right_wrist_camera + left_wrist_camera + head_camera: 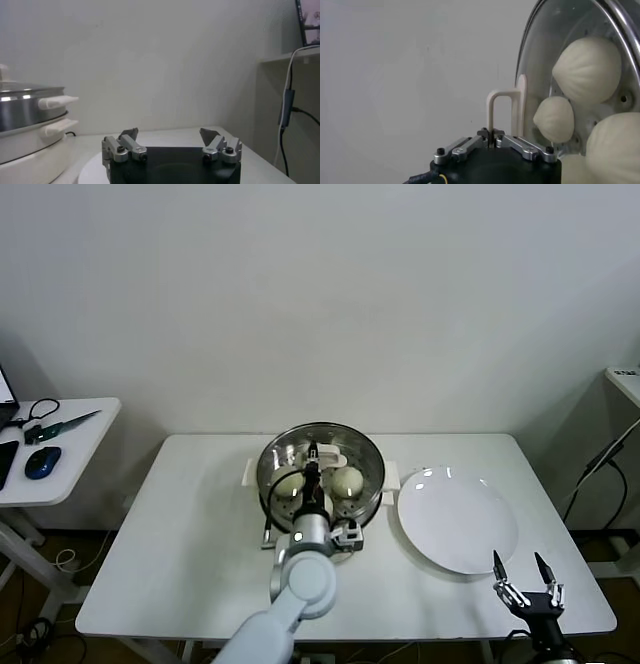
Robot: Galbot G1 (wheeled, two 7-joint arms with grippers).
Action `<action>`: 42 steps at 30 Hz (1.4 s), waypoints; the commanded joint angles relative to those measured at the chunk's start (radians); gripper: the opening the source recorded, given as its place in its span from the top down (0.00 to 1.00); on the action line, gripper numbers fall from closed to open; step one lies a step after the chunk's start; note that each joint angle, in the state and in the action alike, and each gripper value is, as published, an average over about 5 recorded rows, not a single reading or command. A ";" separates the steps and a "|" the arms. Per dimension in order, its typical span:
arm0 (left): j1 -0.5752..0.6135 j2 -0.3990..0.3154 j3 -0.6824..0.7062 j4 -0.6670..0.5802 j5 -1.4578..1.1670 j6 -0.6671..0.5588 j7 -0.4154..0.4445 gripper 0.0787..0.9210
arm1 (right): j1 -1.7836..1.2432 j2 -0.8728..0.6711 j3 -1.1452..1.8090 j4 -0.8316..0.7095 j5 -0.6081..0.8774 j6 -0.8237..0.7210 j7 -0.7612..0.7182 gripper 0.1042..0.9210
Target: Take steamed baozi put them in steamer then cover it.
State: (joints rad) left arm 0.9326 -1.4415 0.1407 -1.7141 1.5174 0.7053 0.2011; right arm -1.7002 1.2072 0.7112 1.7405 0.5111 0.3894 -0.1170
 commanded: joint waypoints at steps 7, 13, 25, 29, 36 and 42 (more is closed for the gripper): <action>0.001 0.001 -0.002 0.006 0.014 -0.002 0.001 0.90 | -0.011 0.002 -0.003 0.031 0.029 -0.034 0.018 0.12; 0.005 0.001 -0.001 -0.003 0.001 -0.002 0.003 0.70 | -0.012 0.002 -0.009 0.047 0.052 -0.052 0.052 0.12; 0.033 0.097 0.034 -0.264 -0.174 0.046 0.082 0.29 | 0.004 0.015 -0.023 0.063 -0.011 -0.091 0.088 0.12; 0.084 0.162 0.015 -0.368 -0.257 0.042 0.070 0.16 | 0.016 0.026 -0.025 0.081 -0.028 -0.090 0.080 0.12; 0.280 0.266 -0.140 -0.489 -0.587 -0.096 -0.093 0.12 | 0.025 0.038 -0.027 0.084 -0.110 -0.077 0.082 0.12; 0.407 0.239 -0.468 -0.486 -1.166 -0.315 -0.292 0.12 | 0.035 0.041 -0.037 0.043 -0.197 -0.077 0.085 0.12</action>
State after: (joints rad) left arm 1.3035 -1.2234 -0.3668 -2.1081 0.4135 0.3846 -0.0353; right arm -1.6745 1.2415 0.6801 1.8120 0.4328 0.3127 -0.0386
